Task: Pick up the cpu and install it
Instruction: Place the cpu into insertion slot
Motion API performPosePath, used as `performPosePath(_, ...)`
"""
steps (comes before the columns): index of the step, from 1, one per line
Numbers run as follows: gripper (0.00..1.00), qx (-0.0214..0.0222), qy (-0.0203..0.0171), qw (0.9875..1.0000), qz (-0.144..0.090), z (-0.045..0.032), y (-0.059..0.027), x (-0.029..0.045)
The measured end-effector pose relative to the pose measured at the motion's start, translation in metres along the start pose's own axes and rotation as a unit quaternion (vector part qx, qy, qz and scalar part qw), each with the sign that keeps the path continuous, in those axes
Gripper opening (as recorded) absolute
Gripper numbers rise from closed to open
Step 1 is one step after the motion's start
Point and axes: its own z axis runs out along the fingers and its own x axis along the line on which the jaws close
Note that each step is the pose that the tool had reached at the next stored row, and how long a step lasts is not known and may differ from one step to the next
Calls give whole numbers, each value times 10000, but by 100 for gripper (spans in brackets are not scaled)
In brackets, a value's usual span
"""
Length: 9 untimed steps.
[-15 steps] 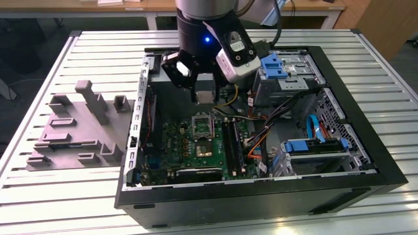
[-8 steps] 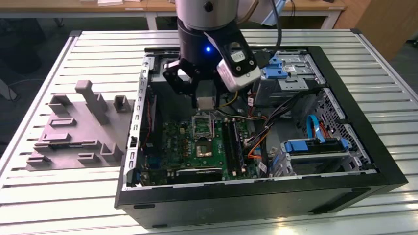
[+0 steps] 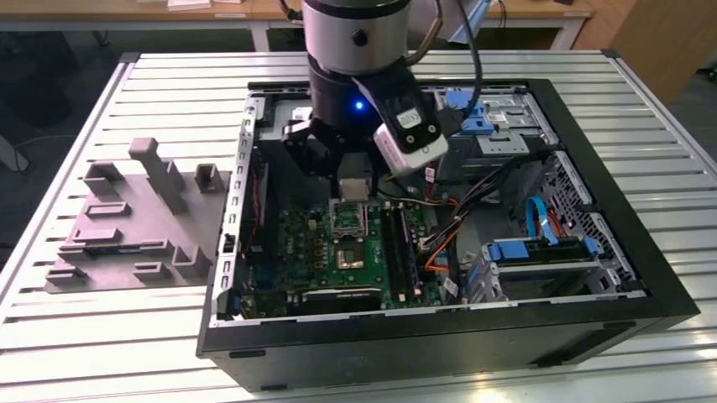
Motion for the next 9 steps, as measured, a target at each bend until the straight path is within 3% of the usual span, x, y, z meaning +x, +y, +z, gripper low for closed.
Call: performPosePath(9,47,0,0,10000,0,165,-6,-9)
